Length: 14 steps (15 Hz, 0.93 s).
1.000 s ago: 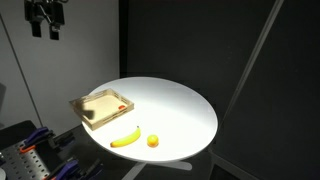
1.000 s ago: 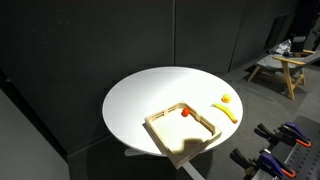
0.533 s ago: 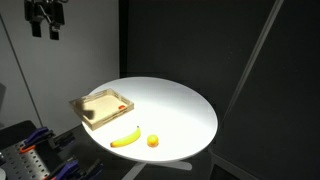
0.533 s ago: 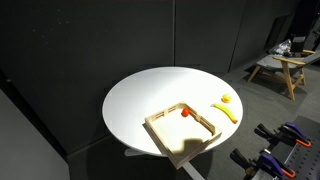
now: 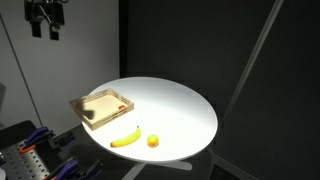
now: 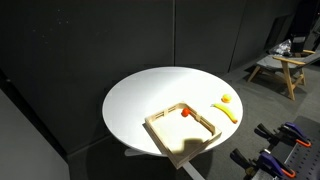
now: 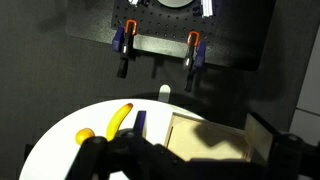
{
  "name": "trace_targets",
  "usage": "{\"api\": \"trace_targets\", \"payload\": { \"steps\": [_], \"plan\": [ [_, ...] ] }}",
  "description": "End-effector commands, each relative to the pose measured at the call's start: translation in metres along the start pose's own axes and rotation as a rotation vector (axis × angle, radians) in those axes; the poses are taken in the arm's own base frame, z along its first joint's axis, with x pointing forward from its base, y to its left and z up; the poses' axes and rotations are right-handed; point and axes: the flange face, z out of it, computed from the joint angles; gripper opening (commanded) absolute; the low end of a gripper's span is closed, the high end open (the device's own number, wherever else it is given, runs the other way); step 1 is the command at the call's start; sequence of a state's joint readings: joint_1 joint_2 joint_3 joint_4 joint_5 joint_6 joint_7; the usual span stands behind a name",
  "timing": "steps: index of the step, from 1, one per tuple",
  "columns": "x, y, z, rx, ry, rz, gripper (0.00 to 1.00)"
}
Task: Put the banana in the box
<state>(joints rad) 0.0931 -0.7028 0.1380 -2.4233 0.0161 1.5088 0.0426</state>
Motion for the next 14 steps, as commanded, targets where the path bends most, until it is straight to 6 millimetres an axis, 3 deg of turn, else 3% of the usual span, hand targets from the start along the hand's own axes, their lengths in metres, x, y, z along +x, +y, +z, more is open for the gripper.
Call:
{"api": "trace_targets", "payload": {
  "steps": [1, 8, 14],
  "plan": [
    [0.005, 0.001, 0.001, 0.001, -0.003, 0.008, 1.00],
    [0.028, 0.011, 0.005, 0.021, 0.008, 0.030, 1.00],
    [0.048, 0.032, 0.008, 0.023, 0.035, 0.124, 1.00]
  ]
}}
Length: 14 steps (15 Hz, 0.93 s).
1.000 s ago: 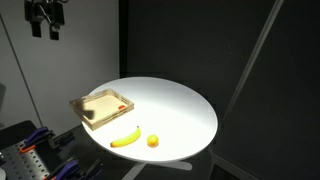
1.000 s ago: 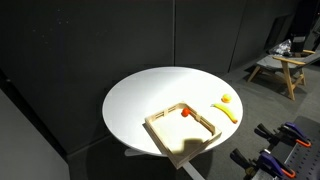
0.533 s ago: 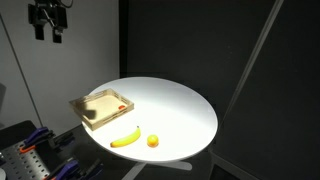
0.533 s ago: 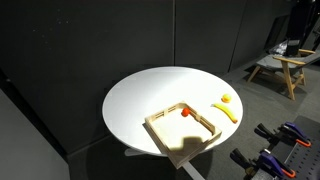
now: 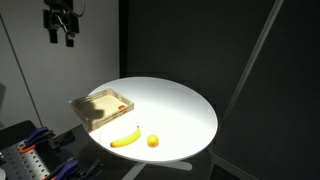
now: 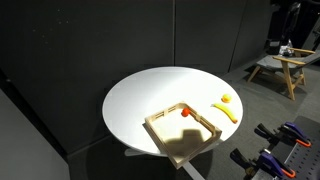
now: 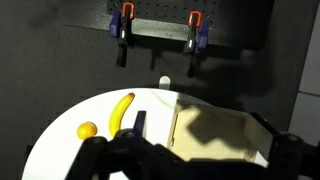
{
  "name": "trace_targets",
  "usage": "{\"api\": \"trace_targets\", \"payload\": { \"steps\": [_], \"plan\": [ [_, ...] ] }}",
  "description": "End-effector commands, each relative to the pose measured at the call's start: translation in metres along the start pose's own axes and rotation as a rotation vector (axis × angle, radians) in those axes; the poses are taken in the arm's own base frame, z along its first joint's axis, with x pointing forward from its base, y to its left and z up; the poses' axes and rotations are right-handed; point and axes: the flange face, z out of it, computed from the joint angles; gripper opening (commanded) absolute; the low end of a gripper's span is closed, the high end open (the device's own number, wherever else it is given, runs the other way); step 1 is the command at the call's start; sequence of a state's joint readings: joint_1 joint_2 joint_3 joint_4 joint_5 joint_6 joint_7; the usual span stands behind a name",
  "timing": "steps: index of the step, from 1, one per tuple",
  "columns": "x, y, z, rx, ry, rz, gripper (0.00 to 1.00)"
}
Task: Put the banana in the box
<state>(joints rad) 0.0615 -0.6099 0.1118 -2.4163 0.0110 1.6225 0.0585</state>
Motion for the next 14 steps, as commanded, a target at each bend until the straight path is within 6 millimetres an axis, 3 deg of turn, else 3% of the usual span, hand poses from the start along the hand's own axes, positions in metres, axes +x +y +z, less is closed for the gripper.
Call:
{"api": "trace_targets", "payload": {
  "steps": [1, 8, 14],
  "plan": [
    [0.016, 0.016, -0.005, -0.013, 0.014, 0.092, 1.00],
    [0.039, 0.054, 0.006, -0.032, 0.017, 0.267, 1.00],
    [0.053, 0.080, 0.010, 0.048, 0.029, 0.303, 1.00]
  ]
}}
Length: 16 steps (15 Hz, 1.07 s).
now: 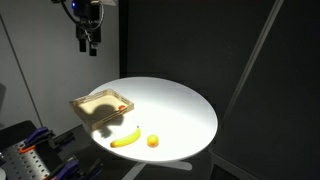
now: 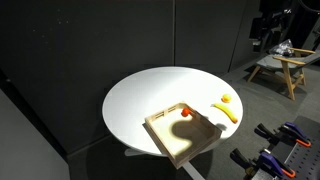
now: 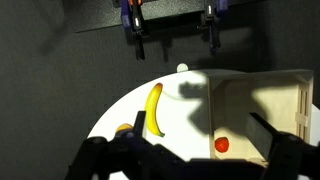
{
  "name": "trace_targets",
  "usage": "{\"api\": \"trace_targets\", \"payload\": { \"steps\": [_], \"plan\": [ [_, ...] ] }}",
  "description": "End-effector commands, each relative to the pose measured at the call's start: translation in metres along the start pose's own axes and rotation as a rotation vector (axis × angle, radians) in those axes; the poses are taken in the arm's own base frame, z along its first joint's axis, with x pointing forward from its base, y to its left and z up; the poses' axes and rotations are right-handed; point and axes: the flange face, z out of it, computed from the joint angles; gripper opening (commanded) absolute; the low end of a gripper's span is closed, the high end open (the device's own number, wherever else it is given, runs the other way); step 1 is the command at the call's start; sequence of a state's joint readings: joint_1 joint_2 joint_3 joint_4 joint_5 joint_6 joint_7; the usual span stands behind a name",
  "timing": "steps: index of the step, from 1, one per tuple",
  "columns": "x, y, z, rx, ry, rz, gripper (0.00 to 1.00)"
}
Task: Put the banana in the box
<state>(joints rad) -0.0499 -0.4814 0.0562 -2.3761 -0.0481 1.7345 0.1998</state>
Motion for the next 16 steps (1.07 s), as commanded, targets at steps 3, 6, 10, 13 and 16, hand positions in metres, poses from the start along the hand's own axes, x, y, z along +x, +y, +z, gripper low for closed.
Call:
{"api": "trace_targets", "payload": {
  "steps": [3, 6, 10, 13, 16],
  "plan": [
    [0.018, 0.017, -0.006, 0.083, 0.013, 0.037, 1.00],
    [0.025, 0.027, -0.009, 0.103, 0.053, 0.051, 1.00],
    [0.035, 0.037, -0.012, 0.099, 0.118, 0.077, 1.00],
    [0.039, 0.042, -0.013, 0.101, 0.137, 0.088, 1.00],
    [0.034, 0.037, -0.007, 0.108, 0.123, 0.094, 1.00]
  ]
}}
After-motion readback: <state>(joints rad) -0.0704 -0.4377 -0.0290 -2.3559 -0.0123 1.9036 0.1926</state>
